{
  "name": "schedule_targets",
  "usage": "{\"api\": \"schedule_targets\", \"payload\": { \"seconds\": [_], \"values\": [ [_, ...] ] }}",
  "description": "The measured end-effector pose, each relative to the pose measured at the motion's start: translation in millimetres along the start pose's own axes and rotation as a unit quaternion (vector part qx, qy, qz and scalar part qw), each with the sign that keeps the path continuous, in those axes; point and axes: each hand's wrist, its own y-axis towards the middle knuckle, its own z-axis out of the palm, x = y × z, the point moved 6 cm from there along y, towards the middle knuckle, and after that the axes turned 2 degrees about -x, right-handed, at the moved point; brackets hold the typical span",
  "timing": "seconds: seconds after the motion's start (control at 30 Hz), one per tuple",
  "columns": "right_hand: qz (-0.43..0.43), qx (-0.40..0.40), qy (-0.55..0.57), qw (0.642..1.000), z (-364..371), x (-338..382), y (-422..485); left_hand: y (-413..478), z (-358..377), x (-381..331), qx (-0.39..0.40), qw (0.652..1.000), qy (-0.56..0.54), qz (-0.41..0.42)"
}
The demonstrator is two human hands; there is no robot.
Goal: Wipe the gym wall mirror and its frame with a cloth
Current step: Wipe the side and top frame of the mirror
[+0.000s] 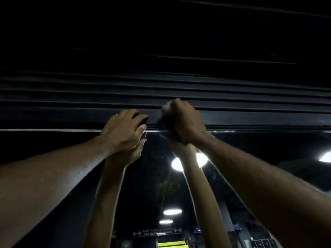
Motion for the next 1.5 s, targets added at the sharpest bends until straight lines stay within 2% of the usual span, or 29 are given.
{"api": "schedule_targets", "payload": {
  "seconds": [0.07,0.17,0.2,0.3,0.37,0.5,0.6,0.67,0.73,0.77,0.8,0.9,0.97,1.07,1.2,1.27,1.4,1.47,1.5],
  "values": [
    [-0.076,0.030,-0.033,0.996,10.9,15.7,-10.1,-2.3,1.6,2.1,-0.009,1.000,-0.002,0.005],
    [-0.087,0.024,-0.063,0.994,3.1,3.8,-29.2,-7.9,2.6,6.1,-0.018,1.000,-0.013,0.005],
    [-0.066,-0.005,-0.079,0.995,-5.3,-5.8,-35.8,-10.8,2.9,7.9,-0.022,1.000,-0.017,0.006],
    [0.081,-0.092,-0.134,0.983,-27.1,-32.2,-56.3,-16.6,0.1,12.5,-0.024,0.999,-0.019,0.012],
    [0.133,-0.078,-0.101,0.983,-20.3,-28.0,-68.2,-18.4,-2.8,14.2,-0.019,1.000,-0.014,0.018],
    [0.084,-0.027,0.008,0.996,1.5,12.8,-65.7,-17.8,-4.7,20.5,-0.008,1.000,-0.013,0.022],
    [0.050,-0.065,0.022,0.996,4.3,31.1,-37.0,-16.3,-4.9,32.9,-0.011,1.000,-0.010,0.012],
    [0.118,-0.094,0.038,0.988,9.7,25.2,-9.5,-15.2,-6.8,47.2,-0.019,1.000,-0.008,0.001],
    [0.201,-0.082,0.039,0.975,22.6,19.6,14.9,-15.1,-7.6,61.0,-0.021,1.000,-0.004,-0.002],
    [0.206,-0.064,0.032,0.976,30.0,23.7,25.2,-15.8,-7.8,64.7,-0.020,1.000,0.000,0.001],
    [0.179,-0.050,0.034,0.982,38.5,36.1,33.6,-17.4,-7.3,69.3,-0.019,1.000,0.000,0.004],
    [0.012,0.009,0.038,0.999,56.7,91.0,32.1,-21.3,-6.7,78.2,-0.026,1.000,-0.008,0.004],
    [-0.050,0.033,0.014,0.998,59.8,106.6,14.1,-26.6,-7.0,85.3,-0.039,0.999,-0.015,-0.008],
    [-0.029,-0.020,-0.011,0.999,40.4,80.7,-7.4,-37.3,-5.5,91.5,-0.041,0.999,-0.013,-0.009],
    [0.202,-0.114,-0.027,0.972,15.9,36.0,-35.7,-48.3,-8.0,105.5,-0.036,0.999,-0.011,0.001],
    [0.187,-0.108,-0.017,0.976,26.9,60.0,-44.5,-51.9,-10.7,112.1,-0.039,0.999,-0.004,-0.001],
    [0.030,-0.026,0.037,0.999,63.6,128.3,-31.6,-56.0,-16.7,124.4,-0.036,0.999,-0.001,-0.007],
    [0.008,-0.062,0.041,0.997,67.3,132.3,-8.5,-57.9,-18.7,134.0,-0.025,1.000,0.001,-0.017],
    [0.038,-0.101,0.049,0.993,63.6,123.6,3.9,-58.2,-19.3,139.0,-0.021,1.000,0.001,-0.020]
  ]
}}
